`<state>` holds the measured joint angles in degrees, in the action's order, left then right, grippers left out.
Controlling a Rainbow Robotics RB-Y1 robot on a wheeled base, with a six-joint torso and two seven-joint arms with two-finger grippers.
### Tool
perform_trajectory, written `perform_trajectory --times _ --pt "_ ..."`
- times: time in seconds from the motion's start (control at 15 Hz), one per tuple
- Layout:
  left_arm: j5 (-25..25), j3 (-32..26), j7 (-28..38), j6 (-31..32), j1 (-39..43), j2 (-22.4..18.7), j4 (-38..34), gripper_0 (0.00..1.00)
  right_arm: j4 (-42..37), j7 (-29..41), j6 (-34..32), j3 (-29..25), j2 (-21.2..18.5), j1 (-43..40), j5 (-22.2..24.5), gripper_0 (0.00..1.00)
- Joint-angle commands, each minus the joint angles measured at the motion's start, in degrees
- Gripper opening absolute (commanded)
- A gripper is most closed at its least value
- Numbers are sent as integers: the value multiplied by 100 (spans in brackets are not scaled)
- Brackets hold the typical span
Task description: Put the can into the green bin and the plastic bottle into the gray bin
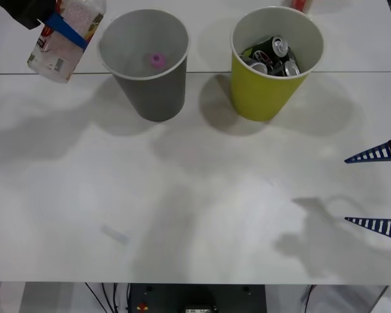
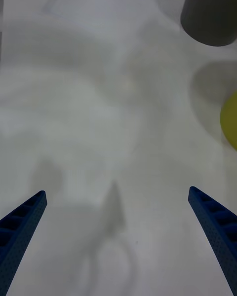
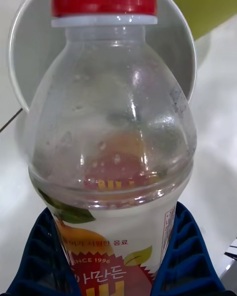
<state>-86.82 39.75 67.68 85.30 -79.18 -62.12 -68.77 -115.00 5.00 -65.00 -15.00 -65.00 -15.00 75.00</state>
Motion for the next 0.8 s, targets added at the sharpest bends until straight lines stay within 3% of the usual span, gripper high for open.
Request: perform_trajectory --times 0.07,0.6,0.8 --pt "-423 24 -9 -127 -397 481 453 0 0 0 0 0 0 0 0 100" --pt "-1355 15 0 -751 -1047 1835 1727 0 0 0 0 0 0 0 0 100" --pt "-1364 15 0 -874 -1065 1984 1894 0 0 0 0 0 0 0 0 100"
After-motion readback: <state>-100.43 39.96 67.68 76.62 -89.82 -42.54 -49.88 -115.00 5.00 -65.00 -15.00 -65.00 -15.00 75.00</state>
